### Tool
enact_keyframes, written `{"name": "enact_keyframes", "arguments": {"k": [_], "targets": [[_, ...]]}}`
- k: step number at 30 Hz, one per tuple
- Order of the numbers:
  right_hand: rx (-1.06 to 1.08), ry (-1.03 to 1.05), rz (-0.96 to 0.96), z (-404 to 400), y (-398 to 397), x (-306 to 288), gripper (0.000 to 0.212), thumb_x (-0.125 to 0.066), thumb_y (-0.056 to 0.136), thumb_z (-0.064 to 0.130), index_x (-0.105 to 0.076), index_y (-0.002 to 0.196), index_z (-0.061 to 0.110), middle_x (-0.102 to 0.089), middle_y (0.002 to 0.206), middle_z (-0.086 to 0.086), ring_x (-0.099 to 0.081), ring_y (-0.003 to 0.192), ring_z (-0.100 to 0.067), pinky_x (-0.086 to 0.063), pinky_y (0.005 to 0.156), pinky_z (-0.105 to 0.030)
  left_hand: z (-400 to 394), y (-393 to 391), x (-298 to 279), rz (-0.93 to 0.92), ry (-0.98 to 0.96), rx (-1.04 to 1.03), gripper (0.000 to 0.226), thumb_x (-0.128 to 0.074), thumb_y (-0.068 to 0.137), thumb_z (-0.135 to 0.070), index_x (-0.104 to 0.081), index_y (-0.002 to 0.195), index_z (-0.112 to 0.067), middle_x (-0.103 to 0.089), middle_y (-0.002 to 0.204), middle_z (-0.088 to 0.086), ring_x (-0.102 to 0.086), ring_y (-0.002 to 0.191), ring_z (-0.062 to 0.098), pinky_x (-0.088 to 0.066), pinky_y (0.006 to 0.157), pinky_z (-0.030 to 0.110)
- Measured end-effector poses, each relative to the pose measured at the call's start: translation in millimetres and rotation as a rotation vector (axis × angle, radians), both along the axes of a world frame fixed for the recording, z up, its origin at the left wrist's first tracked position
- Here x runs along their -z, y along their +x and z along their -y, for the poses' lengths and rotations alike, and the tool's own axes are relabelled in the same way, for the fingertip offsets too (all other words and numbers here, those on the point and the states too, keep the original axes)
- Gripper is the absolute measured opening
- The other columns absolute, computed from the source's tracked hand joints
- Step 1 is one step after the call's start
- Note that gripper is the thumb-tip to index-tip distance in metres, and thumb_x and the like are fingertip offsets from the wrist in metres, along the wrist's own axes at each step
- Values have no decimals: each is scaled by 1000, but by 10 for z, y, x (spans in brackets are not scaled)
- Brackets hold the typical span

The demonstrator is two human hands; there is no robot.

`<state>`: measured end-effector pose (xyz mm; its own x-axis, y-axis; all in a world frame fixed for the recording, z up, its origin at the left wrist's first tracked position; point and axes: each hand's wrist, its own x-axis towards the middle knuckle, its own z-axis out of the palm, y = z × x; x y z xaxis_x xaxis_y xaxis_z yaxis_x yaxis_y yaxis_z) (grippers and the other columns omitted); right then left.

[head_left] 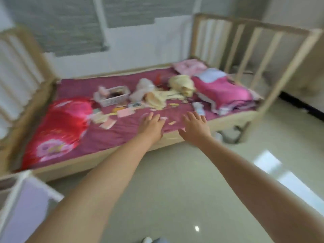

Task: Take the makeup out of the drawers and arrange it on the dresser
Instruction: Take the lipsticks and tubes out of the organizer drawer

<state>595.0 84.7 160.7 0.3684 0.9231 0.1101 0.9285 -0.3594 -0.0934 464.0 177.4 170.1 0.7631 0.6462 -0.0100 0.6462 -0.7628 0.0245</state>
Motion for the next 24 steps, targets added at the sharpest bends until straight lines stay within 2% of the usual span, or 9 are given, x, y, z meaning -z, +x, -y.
{"name": "enact_keyframes", "arguments": {"k": [2, 7, 12, 17, 24], "targets": [[206, 0, -17, 624, 707, 36, 57, -46, 89, 38, -28, 137, 14, -26, 147, -8, -16, 139, -28, -16, 112, -44, 425, 934, -22, -9, -18, 175, 48, -40, 92, -19, -30, 139, -19, -21, 151, 6, -10, 140, 29, -12, 114, 40], [666, 18, -64, 2222, 2034, 156, 55, -46, 89, 36, -31, 136, 13, -30, 145, -11, -20, 137, -29, -19, 110, -44, 1635, 2879, 17, -52, 54, 623, 46, -44, 90, -27, -36, 134, -16, -31, 145, 8, -24, 134, 30, -22, 110, 38], [1033, -28, -77, 3548, 3220, 188, 55, -45, 90, 39, -30, 137, 14, -27, 148, -10, -17, 139, -29, -18, 110, -42, 2807, 4488, 86, -14, 42, 907, 45, -46, 90, -31, -38, 131, -15, -35, 141, 9, -26, 133, 28, -25, 107, 38], [1277, -25, -94, 4527, 4530, -4, 60, -44, 90, 41, -24, 141, 18, -21, 151, -7, -15, 141, -26, -14, 113, -41, 3801, 6127, 12, -23, 34, 1121, 47, -45, 91, -30, -34, 134, -15, -31, 144, 8, -19, 137, 30, -22, 109, 38], [1506, 18, -84, 5797, 6036, -358, 60, -44, 90, 40, -24, 141, 17, -21, 151, -9, -14, 141, -26, -12, 114, -43, 5115, 8058, -320, 39, 56, 1314, 47, -47, 90, -31, -35, 132, -14, -37, 141, 9, -24, 135, 29, -26, 109, 38]]}}
